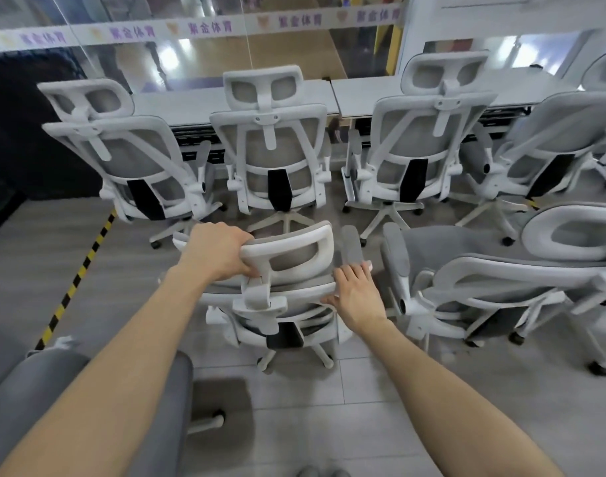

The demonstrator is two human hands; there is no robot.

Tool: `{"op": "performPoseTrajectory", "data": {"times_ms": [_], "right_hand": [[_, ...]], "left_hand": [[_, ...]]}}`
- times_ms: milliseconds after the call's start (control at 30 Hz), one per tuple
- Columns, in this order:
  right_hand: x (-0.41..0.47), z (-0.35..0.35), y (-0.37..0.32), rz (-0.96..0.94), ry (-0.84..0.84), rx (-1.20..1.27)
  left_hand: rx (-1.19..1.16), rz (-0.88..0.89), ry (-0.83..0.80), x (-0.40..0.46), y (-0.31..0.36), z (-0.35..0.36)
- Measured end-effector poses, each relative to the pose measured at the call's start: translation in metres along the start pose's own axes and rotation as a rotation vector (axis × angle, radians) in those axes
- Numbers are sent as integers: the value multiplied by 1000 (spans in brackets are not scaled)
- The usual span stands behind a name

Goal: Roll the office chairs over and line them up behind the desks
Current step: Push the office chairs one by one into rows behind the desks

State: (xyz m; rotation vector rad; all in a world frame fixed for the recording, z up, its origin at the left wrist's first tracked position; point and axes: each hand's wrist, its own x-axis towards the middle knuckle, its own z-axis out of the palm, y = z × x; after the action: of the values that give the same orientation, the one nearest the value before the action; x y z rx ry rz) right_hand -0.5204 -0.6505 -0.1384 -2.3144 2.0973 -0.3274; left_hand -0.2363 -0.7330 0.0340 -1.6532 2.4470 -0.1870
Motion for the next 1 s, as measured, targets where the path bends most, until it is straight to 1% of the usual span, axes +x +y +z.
{"op": "performPoseTrajectory", "data": {"times_ms": [100,267,467,633,800,933,1000], "right_hand": [[-11,1,5,-2,-3,8],[-17,4,6,-14,7,16],[-7,5,6,4,8,27],[4,5,11,26,-11,37],[8,4,5,11,-28,23],[5,-4,-2,28,-55,15],[5,-14,-4,36,-104,-18]], "left_hand": [[28,-1,-21,-9,10,-6],[8,-21,-47,-18,15,-8],[-11,-39,-18,-14,14,-12],[-29,-42,-29,-2,17,-17],[-27,-42,-34,-7,12,-19],[-69,-31,-27,-16,8,-19],[-154,-2,-23,-20,5,-17]]}}
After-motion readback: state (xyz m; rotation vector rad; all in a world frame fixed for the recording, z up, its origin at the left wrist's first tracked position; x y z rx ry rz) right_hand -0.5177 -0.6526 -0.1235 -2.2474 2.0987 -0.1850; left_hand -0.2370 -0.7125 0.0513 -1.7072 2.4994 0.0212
